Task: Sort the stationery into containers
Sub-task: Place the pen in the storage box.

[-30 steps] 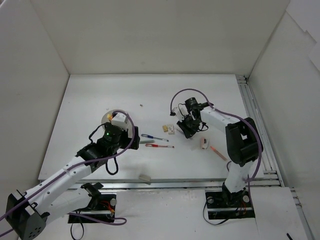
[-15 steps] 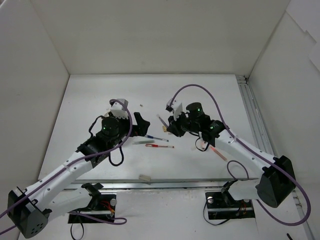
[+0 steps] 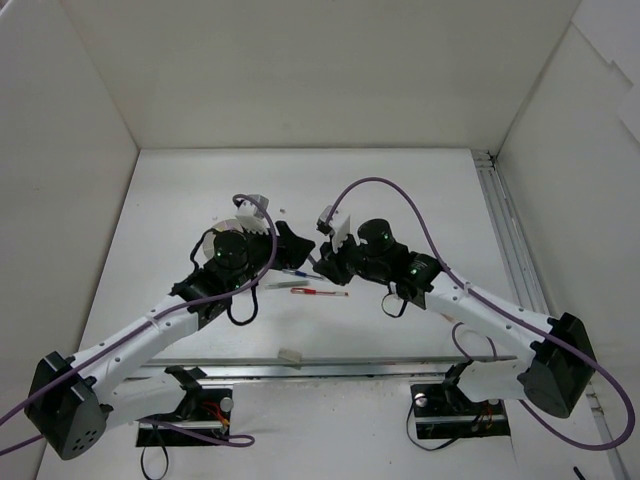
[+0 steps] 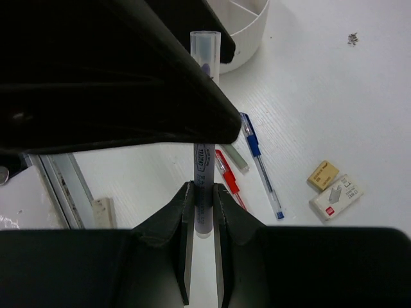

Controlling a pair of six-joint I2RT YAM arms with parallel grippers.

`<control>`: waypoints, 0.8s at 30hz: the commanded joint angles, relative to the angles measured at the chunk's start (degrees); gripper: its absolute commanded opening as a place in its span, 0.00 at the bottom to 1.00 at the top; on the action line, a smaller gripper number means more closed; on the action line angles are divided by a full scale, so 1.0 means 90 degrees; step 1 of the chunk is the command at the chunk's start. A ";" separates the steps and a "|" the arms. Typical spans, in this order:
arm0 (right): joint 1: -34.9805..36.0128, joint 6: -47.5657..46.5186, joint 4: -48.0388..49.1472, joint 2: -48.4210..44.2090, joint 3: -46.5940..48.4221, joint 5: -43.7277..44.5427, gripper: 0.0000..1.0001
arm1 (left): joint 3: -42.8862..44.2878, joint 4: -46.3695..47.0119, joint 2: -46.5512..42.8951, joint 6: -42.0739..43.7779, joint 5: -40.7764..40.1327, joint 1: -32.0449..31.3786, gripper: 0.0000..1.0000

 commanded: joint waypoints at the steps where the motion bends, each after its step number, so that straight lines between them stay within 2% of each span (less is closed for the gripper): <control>1: 0.0137 0.0205 0.0715 -0.0388 -0.0033 0.0670 0.00 | 0.0054 0.0740 0.0030 -0.0169 0.0246 -0.0034 0.57; 3: 0.0137 0.0205 0.0764 -0.0447 -0.0082 0.0915 0.00 | 0.0034 0.0847 0.0030 -0.0169 0.0295 -0.0034 0.42; 4: 0.0147 0.0205 0.0793 -0.0447 -0.0083 0.0936 0.00 | 0.0015 0.0887 0.0030 -0.0169 0.0314 -0.0034 0.28; 5: 0.0147 0.0205 0.0765 -0.0408 -0.0054 0.0927 0.00 | 0.0034 0.0906 0.0030 -0.0150 0.0334 -0.0034 0.21; 6: 0.0186 0.0205 0.0745 -0.0369 -0.0053 0.0965 0.00 | 0.0054 0.0955 0.0049 -0.0121 0.0412 -0.0034 0.07; 7: 0.0196 0.0205 0.0648 -0.0340 0.0014 0.1024 0.03 | 0.0073 0.0965 0.0069 -0.0091 0.0441 -0.0034 0.01; 11: 0.0313 0.0059 0.0316 -0.0183 0.0161 0.1336 0.06 | 0.0054 0.1043 0.0050 0.0045 0.0617 -0.0034 0.00; 14: 0.0333 0.0068 0.0237 -0.0193 0.0200 0.1502 0.27 | -0.0131 0.1180 -0.0106 0.0104 0.0540 -0.0034 0.00; 16: 0.0333 0.0126 0.0121 -0.0203 0.0249 0.1610 0.44 | -0.0171 0.0976 -0.0291 0.0279 0.0131 -0.0034 0.00; 17: 0.0342 0.0166 0.0072 -0.0212 0.0278 0.1697 0.61 | -0.0161 0.0685 -0.0389 0.0367 -0.0258 -0.0034 0.00; 20: 0.0342 0.0398 0.0022 -0.0339 0.0220 0.2010 0.92 | -0.0171 0.0185 -0.0877 0.0756 -0.1157 -0.0034 0.00; 21: 0.0323 0.0487 0.0032 -0.0378 0.0133 0.2175 0.98 | -0.0238 -0.0106 -0.1188 0.0826 -0.1866 -0.0034 0.00; 24: 0.0323 0.0625 0.0061 -0.0651 -0.0053 0.2567 0.98 | -0.0443 -0.0587 -0.1803 0.1158 -0.3227 0.0151 0.00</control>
